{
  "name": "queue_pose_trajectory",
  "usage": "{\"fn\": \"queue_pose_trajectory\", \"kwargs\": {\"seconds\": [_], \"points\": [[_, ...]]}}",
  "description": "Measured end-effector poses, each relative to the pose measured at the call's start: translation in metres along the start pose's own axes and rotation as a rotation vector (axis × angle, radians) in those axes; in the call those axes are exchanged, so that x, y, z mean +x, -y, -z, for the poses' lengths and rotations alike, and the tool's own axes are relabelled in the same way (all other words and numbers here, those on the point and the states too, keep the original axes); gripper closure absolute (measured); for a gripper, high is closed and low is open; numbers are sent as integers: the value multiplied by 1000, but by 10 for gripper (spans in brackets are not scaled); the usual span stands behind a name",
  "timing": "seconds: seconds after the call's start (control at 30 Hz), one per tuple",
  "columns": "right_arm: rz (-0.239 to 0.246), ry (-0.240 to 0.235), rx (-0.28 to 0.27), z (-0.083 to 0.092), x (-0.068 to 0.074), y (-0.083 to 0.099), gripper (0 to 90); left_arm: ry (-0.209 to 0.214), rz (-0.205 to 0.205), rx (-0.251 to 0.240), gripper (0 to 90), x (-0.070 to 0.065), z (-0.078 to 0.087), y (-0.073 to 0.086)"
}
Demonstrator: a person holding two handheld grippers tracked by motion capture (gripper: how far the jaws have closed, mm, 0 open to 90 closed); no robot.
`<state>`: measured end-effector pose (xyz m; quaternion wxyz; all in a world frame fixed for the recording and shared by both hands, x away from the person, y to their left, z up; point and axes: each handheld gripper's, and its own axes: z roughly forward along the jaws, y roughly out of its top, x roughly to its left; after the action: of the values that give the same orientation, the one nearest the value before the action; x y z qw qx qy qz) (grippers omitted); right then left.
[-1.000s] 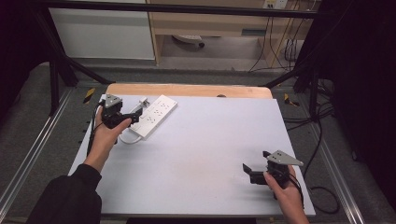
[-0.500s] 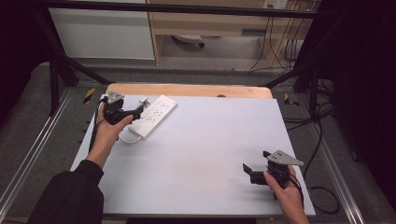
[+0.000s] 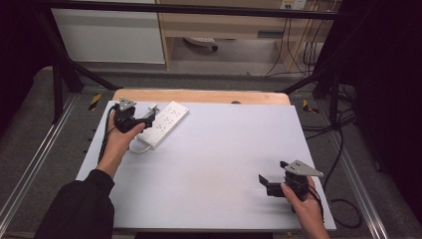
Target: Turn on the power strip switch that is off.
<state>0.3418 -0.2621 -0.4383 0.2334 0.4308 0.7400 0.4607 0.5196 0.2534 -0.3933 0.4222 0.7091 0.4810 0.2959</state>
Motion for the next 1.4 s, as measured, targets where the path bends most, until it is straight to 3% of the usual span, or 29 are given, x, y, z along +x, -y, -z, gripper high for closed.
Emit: {"fn": "queue_pose_trajectory", "kwargs": {"seconds": [0.4, 0.63, 1.0, 1.4], "points": [[0, -1, -1, 0, 0, 0, 30, -2, -7, 16, 186, -1, -7, 3], [0, -2, -1, 0, 0, 0, 30, -7, -12, 24, 263, -2, -10, 5], [-2, -6, 0, 0, 0, 0, 32, -8, -11, 40, 472, -1, -15, 8], [-3, -7, 0, 0, 0, 0, 31, 37, -7, 86, 764, 2, -23, 15]]}}
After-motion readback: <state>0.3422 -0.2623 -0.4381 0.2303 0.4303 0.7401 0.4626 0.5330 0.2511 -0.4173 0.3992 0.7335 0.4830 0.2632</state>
